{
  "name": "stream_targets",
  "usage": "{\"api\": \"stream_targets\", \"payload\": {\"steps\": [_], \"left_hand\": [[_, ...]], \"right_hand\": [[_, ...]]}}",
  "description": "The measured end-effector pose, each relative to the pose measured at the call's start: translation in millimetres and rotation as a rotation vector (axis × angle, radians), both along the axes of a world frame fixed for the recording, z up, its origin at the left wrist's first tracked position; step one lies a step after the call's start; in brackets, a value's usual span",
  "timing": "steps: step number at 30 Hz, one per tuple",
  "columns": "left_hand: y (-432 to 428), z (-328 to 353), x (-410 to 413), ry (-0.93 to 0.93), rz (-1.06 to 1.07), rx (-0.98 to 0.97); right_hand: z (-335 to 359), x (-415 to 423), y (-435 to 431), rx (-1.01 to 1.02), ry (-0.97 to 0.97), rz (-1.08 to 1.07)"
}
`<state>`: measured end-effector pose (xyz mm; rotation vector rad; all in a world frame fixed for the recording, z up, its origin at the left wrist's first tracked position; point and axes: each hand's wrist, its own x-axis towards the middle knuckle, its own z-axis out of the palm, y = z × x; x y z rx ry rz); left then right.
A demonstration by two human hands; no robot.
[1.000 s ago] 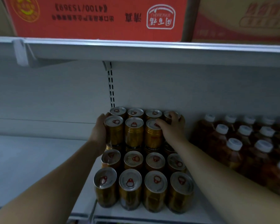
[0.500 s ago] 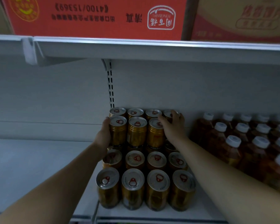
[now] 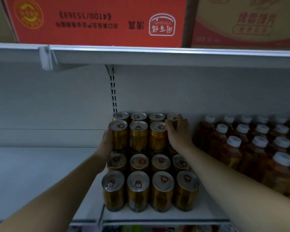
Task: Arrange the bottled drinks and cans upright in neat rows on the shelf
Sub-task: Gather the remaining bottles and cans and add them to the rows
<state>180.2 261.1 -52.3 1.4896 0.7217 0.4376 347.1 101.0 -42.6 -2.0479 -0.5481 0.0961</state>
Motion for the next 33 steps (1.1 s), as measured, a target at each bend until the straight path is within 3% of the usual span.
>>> {"api": "stream_targets", "payload": {"steps": [3, 8, 16, 18, 20, 22, 25, 33], "left_hand": [[-10, -14, -21, 0.134, -0.050, 0.089], [-17, -36, -40, 0.084, -0.199, 0.062], [-22, -26, -35, 0.140, -0.188, 0.137], [-29, -19, -39, 0.242, -0.055, 0.278], [-45, -12, -50, 0.307, 0.033, 0.567], [-64, -14, -60, 0.445, -0.144, 0.892], [-81, -35, -63, 0.762, -0.376, 1.183], [-84, -32, -60, 0.828, -0.374, 1.238]], "right_hand": [[-13, -9, -14, 0.025, 0.013, 0.006], [-38, -8, -31, -0.298, 0.188, 0.089], [-28, -26, -36, -0.171, 0.235, 0.092], [-32, -25, -44, -0.217, 0.165, 0.107], [-32, -32, -55, -0.368, 0.089, 0.111], [-30, -44, -65, -0.535, 0.014, 0.196], [-31, -61, -74, -0.659, -0.038, 0.298], [-38, -60, -64, -0.748, -0.080, 0.234]]}}
